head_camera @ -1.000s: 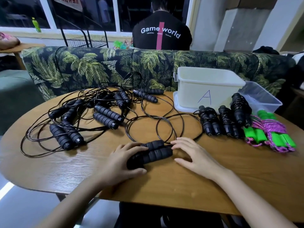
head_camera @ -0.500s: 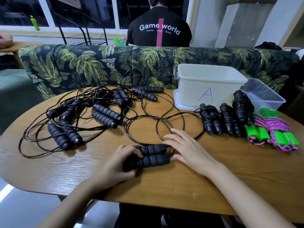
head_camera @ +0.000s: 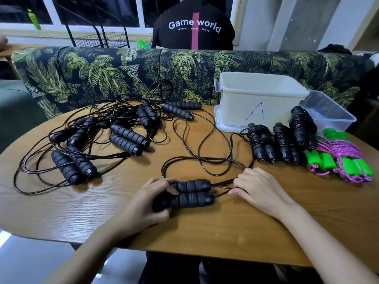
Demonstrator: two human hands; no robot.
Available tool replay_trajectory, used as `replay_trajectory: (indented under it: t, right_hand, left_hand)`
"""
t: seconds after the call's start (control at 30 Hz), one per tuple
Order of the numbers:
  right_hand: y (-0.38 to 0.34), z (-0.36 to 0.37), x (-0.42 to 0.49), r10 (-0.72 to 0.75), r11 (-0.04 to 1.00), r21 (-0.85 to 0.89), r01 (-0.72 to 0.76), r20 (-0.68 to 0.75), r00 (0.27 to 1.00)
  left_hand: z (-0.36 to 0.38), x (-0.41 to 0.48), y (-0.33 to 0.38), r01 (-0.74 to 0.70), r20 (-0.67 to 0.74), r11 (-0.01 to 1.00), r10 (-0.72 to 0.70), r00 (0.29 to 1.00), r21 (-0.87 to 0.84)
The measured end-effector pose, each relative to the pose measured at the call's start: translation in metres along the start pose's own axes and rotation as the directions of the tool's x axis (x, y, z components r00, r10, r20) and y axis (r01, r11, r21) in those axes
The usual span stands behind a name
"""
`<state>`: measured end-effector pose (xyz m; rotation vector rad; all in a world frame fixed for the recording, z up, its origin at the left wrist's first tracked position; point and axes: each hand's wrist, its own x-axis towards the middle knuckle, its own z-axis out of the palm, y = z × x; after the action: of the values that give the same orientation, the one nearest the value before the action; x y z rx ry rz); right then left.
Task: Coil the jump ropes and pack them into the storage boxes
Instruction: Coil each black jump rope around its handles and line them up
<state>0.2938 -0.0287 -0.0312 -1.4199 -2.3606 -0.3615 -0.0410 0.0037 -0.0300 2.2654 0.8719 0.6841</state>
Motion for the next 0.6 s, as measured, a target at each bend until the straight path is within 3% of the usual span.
replay_trajectory:
  t: [0.1,0.23,0.3,0.4,0.6]
  right_hand:
    - [0.005,0.0,0.004,0.099,0.993,0.056,-0.101,0.043,0.994]
    - [0.005,-0.009,0.003,0.157,0.954,0.243,-0.176,0.097,0.983]
    - [0.001,-0.012,0.011,0.19,0.932,0.307,-0.195,0.045,0.981]
    - [-0.003,-0.014,0.045,0.252,0.917,0.327,-0.227,-0.036,0.967]
    - [-0.014,0.006,0.141,0.316,0.907,0.256,-0.334,0.11,0.942]
  left_hand:
    - [-0.001,0.007,0.0,0.022,-0.013,1.0,-0.022,1.0,-0.001]
    - [-0.021,0.013,0.009,0.21,0.149,0.969,-0.19,0.97,-0.132]
    - [-0.035,0.023,0.015,0.248,0.039,0.953,-0.244,0.969,-0.173]
    - [-0.045,0.058,0.013,0.287,-0.23,0.958,-0.283,0.931,-0.02]
    - [-0.027,0.124,-0.02,0.48,-0.247,0.804,-0.415,0.876,0.35]
